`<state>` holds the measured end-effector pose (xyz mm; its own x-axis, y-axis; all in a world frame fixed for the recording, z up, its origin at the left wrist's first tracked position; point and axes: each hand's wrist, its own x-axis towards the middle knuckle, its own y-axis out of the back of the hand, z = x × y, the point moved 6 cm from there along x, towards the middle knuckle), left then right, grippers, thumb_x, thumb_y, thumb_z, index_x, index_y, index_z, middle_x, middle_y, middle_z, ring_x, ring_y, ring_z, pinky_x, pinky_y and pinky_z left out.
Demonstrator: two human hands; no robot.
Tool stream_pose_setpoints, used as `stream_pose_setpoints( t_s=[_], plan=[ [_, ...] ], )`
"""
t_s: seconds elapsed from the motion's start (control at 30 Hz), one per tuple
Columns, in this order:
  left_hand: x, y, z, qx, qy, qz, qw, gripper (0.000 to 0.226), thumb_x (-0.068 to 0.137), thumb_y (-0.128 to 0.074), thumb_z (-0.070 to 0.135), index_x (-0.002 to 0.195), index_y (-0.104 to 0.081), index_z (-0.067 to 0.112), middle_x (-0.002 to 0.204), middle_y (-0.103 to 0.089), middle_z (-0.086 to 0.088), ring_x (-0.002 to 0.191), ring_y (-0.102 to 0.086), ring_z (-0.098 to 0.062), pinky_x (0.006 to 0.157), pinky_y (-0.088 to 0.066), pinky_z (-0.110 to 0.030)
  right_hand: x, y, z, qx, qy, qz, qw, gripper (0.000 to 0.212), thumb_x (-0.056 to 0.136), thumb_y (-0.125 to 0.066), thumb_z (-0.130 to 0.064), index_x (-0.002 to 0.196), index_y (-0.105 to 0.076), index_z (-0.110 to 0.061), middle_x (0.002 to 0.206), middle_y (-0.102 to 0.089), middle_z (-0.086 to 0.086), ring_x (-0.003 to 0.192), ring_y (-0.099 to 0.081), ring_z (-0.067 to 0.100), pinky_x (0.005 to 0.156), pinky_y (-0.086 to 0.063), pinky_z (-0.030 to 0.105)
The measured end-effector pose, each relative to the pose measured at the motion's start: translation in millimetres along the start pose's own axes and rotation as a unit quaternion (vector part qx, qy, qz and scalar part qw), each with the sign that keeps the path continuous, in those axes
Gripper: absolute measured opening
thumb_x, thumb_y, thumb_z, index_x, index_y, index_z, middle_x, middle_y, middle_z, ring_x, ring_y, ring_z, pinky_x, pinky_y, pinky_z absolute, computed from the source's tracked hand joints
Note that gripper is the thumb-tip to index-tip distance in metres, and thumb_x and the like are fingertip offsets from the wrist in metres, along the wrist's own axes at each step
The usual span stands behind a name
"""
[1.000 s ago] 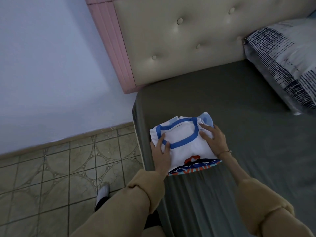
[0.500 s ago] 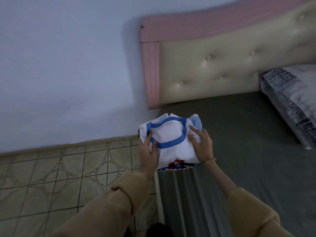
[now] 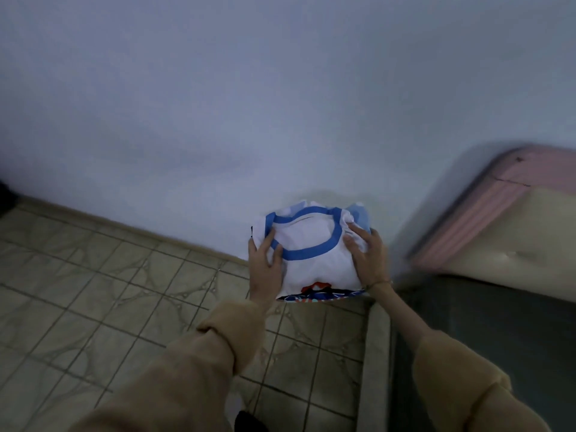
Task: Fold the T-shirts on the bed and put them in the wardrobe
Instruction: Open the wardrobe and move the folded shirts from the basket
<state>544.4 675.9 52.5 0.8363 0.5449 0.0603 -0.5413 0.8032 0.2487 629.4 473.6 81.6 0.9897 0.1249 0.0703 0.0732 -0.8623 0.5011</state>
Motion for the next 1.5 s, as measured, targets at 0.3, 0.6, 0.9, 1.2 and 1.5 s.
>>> stream_pose_setpoints(
  t_s=[0.3,0.6,0.9,1.2,1.5],
  plan=[
    [99.8,236.1,-21.4,0.0,-0.003,0.122,0.993,0.038,0.098,-0.049,0.015,0.136,-0.048,0.014,0.136,-0.036,-0.005,0.13,-0.039,-0.023,0.109,-0.035,-0.032,40.7,-214.9,-165.0,0.05,0.069,-0.097,0.992,0.034,0.092,-0.058,-0.026,0.123,-0.061,-0.014,0.107,-0.058,0.015,0.095,-0.055,0.024,0.081,-0.035,0.021],
    [156.3,460.8,-73.3,-0.003,0.045,0.294,0.955,0.038,0.098,-0.049,0.017,0.136,-0.05,0.014,0.146,-0.032,-0.006,0.131,-0.037,-0.017,0.111,-0.032,-0.03,56.9,-458.6,-310.0,0.11,0.153,-0.252,0.949,0.032,0.092,-0.058,-0.014,0.123,-0.061,-0.013,0.1,-0.056,0.008,0.094,-0.052,0.018,0.072,-0.037,0.005],
    [186.2,689.7,-130.4,-0.008,0.098,0.457,0.884,0.037,0.098,-0.049,0.019,0.135,-0.05,0.019,0.142,-0.036,-0.004,0.124,-0.041,-0.016,0.107,-0.038,-0.034,23.1,-718.6,-469.4,0.123,0.21,-0.412,0.878,0.032,0.093,-0.056,-0.019,0.125,-0.06,-0.016,0.103,-0.056,0.007,0.095,-0.051,0.016,0.068,-0.035,-0.003],
    [142.9,905.8,-202.1,-0.017,0.157,0.576,0.802,0.037,0.098,-0.05,0.018,0.134,-0.05,0.015,0.139,-0.044,-0.008,0.127,-0.043,-0.022,0.104,-0.039,-0.033,-110.2,-935.0,-594.7,0.127,0.273,-0.541,0.786,0.029,0.093,-0.057,-0.014,0.121,-0.063,-0.01,0.112,-0.058,0.001,0.099,-0.052,0.011,0.07,-0.036,-0.004],
    [92.0,1124.3,-261.9,0.016,0.181,0.639,0.747,0.037,0.098,-0.047,0.012,0.136,-0.049,0.009,0.14,-0.029,-0.001,0.124,-0.029,-0.008,0.102,-0.024,-0.015,-260.5,-1136.7,-694.3,0.133,0.27,-0.611,0.732,0.028,0.091,-0.059,-0.011,0.118,-0.064,-0.009,0.109,-0.06,-0.004,0.096,-0.055,0.006,0.073,-0.038,-0.002]
  ],
)
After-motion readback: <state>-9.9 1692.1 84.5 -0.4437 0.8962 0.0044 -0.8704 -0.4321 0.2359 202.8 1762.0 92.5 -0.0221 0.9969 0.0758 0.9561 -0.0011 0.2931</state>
